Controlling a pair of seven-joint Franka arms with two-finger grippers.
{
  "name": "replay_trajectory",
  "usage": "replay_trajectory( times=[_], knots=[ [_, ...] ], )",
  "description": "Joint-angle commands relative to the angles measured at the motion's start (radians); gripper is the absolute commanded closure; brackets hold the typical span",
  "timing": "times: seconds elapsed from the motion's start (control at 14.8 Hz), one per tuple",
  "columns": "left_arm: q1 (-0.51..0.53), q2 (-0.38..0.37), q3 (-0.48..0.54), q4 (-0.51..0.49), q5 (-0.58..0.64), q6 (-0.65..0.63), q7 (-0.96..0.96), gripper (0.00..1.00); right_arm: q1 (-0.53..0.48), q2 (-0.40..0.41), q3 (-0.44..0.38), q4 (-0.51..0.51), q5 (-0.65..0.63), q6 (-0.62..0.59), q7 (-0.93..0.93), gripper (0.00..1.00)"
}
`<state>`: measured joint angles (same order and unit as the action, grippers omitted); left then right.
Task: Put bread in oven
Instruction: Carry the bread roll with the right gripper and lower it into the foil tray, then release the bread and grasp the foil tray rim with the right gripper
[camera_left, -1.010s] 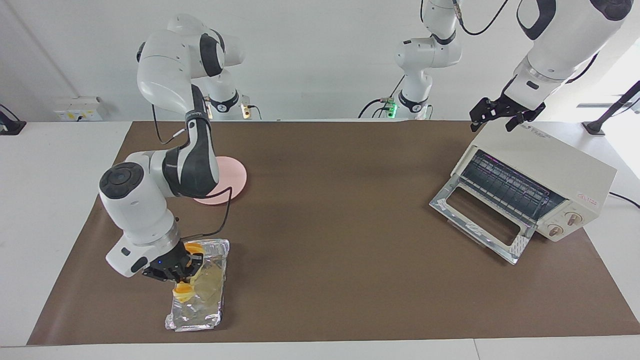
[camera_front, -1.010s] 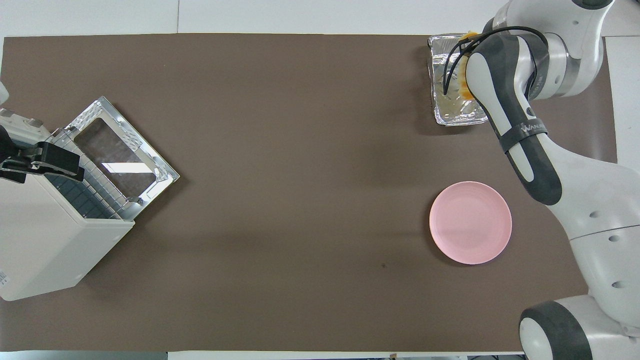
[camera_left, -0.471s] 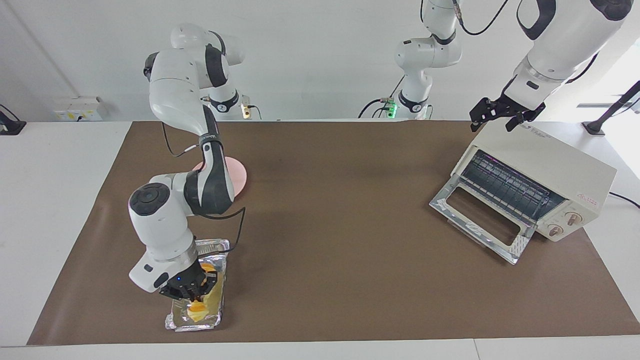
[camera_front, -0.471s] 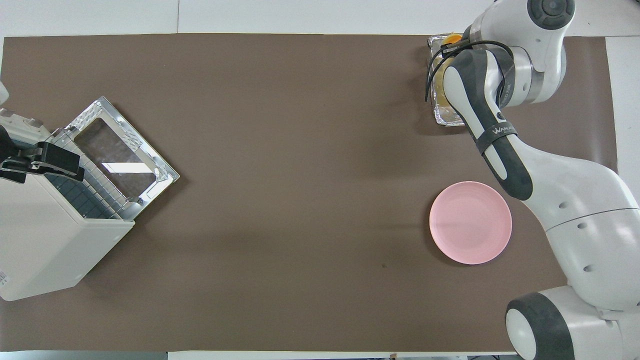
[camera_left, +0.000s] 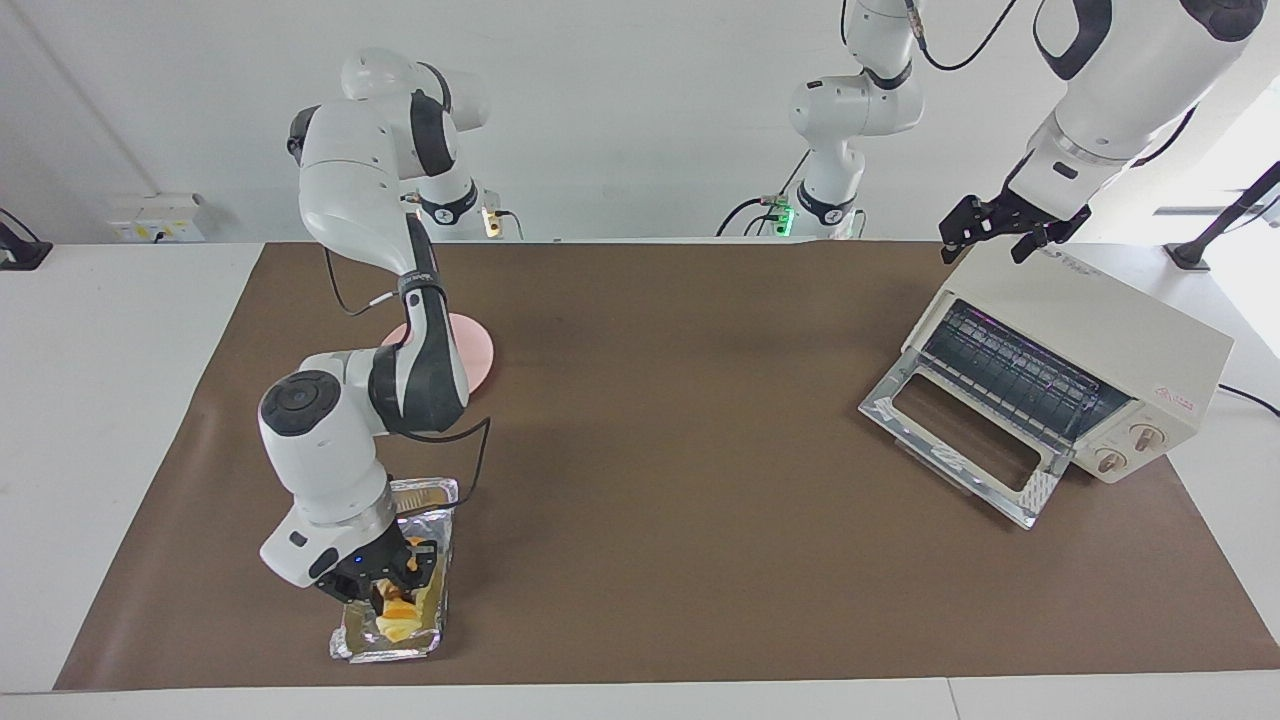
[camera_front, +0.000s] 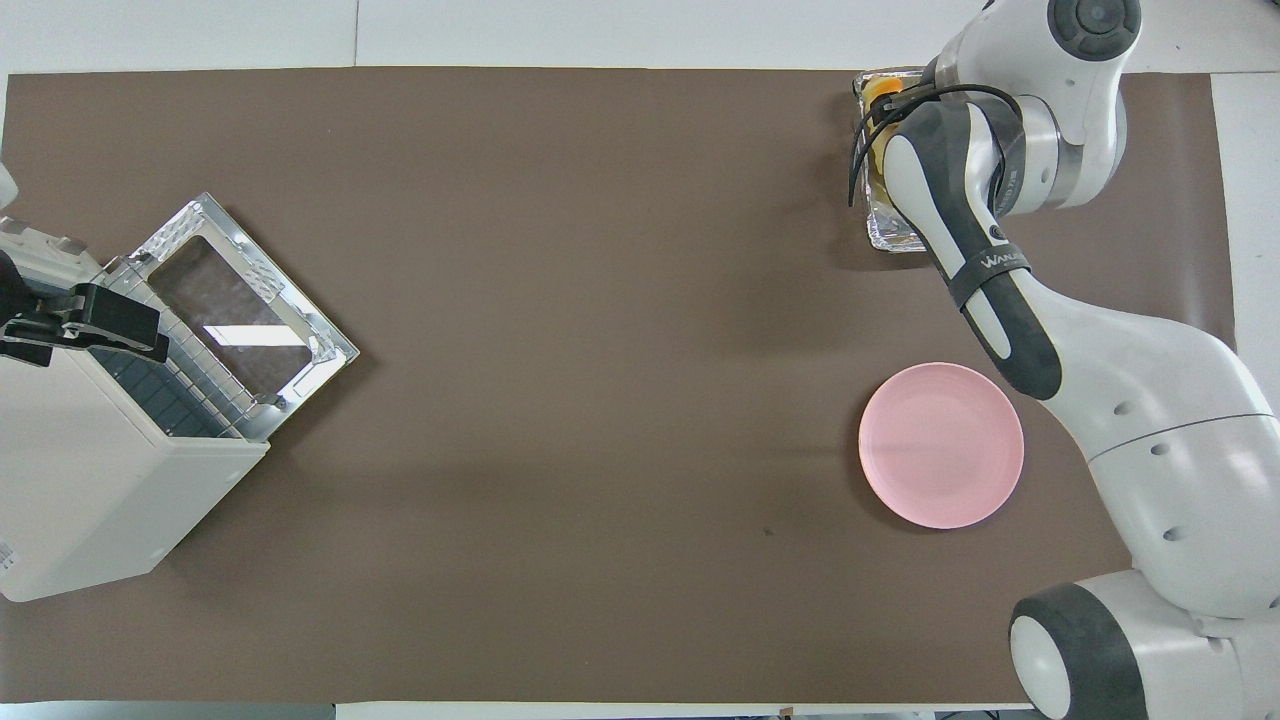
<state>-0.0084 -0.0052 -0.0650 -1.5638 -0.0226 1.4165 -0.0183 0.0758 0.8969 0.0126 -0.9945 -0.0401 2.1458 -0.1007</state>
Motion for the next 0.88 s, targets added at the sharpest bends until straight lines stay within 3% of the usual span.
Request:
replay_trajectory(
  times=[0.0,0.4,0.67,0.81],
  knots=[
    [0.001,-0.024,0.002,-0.024,0.000,0.001,0.011,0.00,-0.014,-0.007,0.007,0.010,0.002,-0.052,0.003,0.00],
    [0.001,-0.024,0.002,-0.024,0.000,0.002,0.011,0.00,-0.070,-0.024,0.003,0.046,-0.001,-0.165,-0.075,0.00],
    [0.001,-0.024,0.002,-0.024,0.000,0.002,0.011,0.00,-0.080,-0.050,-0.002,0.033,-0.012,-0.153,-0.111,0.00],
    [0.001,-0.024,0.002,-0.024,0.000,0.001,0.011,0.00,-0.083,-0.062,-0.003,-0.034,-0.009,-0.103,-0.131,0.00]
  ],
)
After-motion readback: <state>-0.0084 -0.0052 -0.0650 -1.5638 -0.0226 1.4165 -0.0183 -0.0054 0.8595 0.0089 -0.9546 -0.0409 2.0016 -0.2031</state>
